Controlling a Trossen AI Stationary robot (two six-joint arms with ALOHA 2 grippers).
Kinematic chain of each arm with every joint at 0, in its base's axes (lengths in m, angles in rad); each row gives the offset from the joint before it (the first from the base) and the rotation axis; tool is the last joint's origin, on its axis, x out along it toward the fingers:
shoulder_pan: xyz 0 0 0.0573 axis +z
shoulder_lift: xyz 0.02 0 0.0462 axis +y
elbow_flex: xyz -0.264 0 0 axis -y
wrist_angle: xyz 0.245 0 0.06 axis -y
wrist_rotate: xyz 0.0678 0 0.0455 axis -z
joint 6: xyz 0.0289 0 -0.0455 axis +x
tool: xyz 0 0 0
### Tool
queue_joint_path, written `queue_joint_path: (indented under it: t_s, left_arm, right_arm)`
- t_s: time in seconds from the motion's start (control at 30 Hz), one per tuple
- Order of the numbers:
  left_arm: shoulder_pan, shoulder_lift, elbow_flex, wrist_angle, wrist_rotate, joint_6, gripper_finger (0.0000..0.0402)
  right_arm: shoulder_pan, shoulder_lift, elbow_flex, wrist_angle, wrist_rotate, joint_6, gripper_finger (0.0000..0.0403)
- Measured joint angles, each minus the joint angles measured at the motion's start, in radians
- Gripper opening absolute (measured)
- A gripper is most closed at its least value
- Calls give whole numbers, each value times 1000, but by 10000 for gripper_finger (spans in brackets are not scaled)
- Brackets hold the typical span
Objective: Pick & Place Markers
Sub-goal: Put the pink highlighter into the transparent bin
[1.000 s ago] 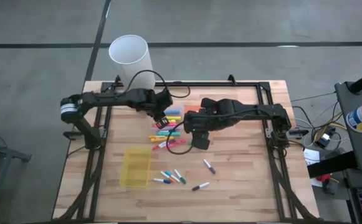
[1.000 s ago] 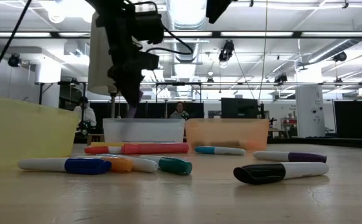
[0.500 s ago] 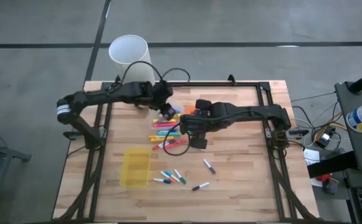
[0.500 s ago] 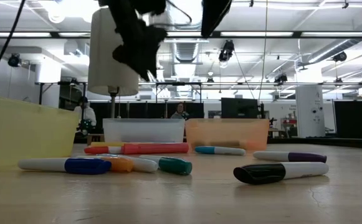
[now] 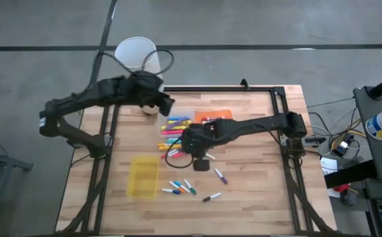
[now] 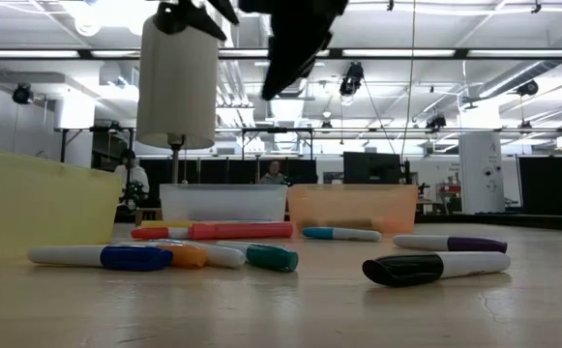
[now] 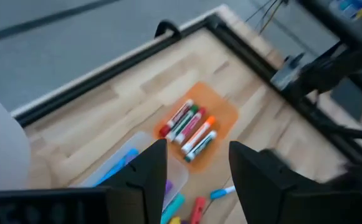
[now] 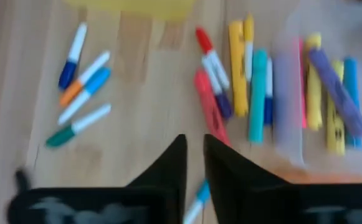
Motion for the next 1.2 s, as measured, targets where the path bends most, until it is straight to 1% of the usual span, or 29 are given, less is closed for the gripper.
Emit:
queue_joint_path:
  t_s: [0.1, 0.17, 0.23, 0.33, 0.57, 0.7, 0.8, 0.87, 0.97, 1.2]
  left_arm:
    - [-2, -56, -1, -2, 0, 13, 165]
    - [-2, -87, -1, -1, 0, 27, 165]
    - [-2, -112, -1, -1, 0, 27, 165]
    - [-4, -144, -2, -2, 21, 22, 165]
    - [-23, -184, -3, -11, 91, 35, 165]
    - [-35, -196, -3, -20, 112, 49, 165]
    - [-36, -200, -3, -23, 113, 57, 165]
    - [-36, -201, -3, -23, 113, 57, 165]
    - [-35, -201, -3, -28, 113, 57, 165]
    - [-35, -200, -6, -28, 107, 56, 165]
  right_arm:
    - [-4, 0, -61, 127, -1, 19, 18]
    - [-8, 0, -96, 193, -32, 43, 15]
    - [-12, 0, -121, 235, -68, 45, 22]
    - [-12, 0, -155, 286, -76, 17, 52]
    - [-20, 1, -251, 391, -71, 13, 156]
    - [-20, 1, -285, 407, -68, -45, 191]
    - [-21, 0, -320, 424, -68, -94, 197]
    - [-26, 2, -340, 426, -50, -116, 197]
    - [-42, 1, -375, 475, -18, -113, 194]
    - [-91, 1, -438, 516, -21, -90, 189]
